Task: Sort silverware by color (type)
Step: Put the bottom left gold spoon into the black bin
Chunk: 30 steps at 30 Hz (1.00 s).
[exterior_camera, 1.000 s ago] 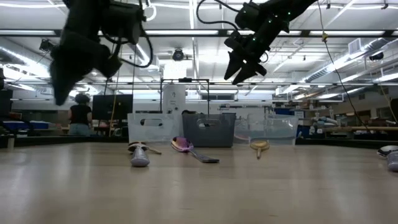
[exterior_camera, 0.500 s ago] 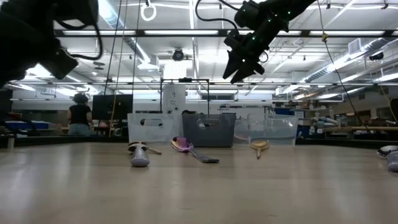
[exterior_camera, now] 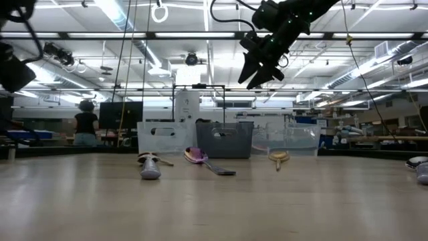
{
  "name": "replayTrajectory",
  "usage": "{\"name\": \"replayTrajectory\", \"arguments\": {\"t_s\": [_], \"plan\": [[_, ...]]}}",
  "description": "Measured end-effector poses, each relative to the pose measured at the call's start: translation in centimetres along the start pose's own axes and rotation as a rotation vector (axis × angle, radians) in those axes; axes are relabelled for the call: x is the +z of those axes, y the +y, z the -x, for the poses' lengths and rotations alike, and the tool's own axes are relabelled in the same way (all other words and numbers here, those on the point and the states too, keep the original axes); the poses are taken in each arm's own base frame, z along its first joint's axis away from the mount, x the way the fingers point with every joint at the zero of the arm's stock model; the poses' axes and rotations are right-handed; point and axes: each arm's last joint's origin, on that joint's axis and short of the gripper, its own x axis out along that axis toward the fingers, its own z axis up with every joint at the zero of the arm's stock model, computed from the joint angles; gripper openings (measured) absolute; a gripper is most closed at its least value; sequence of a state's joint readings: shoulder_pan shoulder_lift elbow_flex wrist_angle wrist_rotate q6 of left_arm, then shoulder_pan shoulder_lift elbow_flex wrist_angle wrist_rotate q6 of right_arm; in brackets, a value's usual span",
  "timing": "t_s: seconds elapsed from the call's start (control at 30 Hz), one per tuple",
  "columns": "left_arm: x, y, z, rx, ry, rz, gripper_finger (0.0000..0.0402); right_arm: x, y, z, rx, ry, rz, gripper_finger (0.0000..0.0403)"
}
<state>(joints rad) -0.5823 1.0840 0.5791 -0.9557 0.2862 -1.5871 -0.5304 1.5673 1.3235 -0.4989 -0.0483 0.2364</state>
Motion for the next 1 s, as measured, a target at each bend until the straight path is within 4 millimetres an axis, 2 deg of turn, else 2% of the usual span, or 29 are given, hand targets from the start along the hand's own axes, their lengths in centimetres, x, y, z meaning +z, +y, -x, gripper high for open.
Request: {"name": "replayTrajectory", "arguments": {"t_s": [0.27, 0.43, 0.77, 0.9, 1.0], "plan": [[-0.4, 1.2, -1.9, 0.062, 0.011, 0.091, 0.0142, 0.1, 0.1, 0.0, 0.003, -0.011, -0.031, 0.0222], [0.0, 1.4, -3.4, -0.007, 0.036, 0.083, 0.0161, 0.0, 0.5, 0.0, 0.011, -0.01, -0.024, 0.0222], [0.6, 2.6, -5.0, 0.005, 0.047, 0.091, 0.0158, -0.3, 1.4, 0.0, 0.031, -0.003, -0.005, 0.0222], [0.6, 2.6, -5.1, -0.002, 0.026, 0.034, 0.0136, -0.3, 1.5, 0.0, 0.031, -0.003, -0.009, 0.0222], [0.7, 2.6, -5.1, -0.004, 0.015, -0.041, 0.0103, -0.3, 1.5, -0.1, 0.03, -0.003, -0.025, 0.0222]]}}
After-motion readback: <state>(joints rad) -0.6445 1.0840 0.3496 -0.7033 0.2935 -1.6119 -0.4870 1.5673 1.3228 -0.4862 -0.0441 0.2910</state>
